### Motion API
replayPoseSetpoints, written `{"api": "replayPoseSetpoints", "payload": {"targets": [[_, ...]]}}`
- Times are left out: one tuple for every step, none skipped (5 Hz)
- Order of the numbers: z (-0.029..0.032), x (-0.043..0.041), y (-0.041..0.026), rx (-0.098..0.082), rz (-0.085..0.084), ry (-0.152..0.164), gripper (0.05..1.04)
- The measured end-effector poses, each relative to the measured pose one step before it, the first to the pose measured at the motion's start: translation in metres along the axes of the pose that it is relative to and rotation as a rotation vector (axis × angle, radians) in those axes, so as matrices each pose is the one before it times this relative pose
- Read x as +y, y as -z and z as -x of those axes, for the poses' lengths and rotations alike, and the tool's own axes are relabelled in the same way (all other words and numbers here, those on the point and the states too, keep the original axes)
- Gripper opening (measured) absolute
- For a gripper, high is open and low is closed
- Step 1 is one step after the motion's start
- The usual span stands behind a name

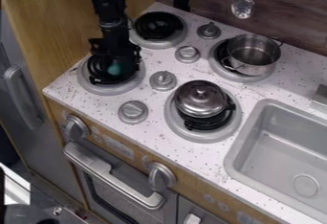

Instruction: Move the green object to the bottom side between two burners

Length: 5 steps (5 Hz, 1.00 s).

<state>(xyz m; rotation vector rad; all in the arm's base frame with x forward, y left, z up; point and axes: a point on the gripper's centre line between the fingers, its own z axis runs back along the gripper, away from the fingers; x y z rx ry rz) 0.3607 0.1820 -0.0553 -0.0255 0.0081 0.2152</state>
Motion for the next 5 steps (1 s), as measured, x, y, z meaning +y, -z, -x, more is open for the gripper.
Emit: {"api": "replayPoseSetpoints", "payload": {"targets": [[-0.008,-0.00433,-0.0016,0.0046,-0.0038,0.0225,1.006],[-0.00305,-0.01151,-0.00168,0.0054,-0.0123,0.0349,1.0],[-0.00043,-0.03283,-0.03641,-0.0568,-0.0419,0.0575,1.0],[0.00528,-0.02995,-0.03186,-0.0563,-0.02,0.0459,1.0],[0.01503,-0.02062,0.00077,0.0267,0.005,0.0283,1.0]]}}
